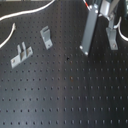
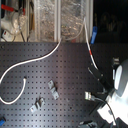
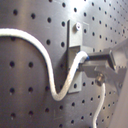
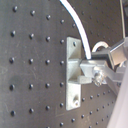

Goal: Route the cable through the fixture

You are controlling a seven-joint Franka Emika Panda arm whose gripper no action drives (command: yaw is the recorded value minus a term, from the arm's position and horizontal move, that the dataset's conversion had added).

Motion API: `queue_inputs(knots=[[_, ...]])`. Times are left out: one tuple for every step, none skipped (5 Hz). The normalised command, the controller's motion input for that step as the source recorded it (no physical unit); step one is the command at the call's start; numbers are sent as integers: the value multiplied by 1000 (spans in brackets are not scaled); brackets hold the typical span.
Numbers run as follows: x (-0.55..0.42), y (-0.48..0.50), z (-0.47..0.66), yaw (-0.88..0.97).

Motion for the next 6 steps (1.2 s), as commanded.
queue_inputs(knots=[[-261,195,26,340],[-19,27,61,157],[74,-231,62,-31],[-6,-350,102,-51],[-134,-241,87,29],[-339,-264,52,26]])
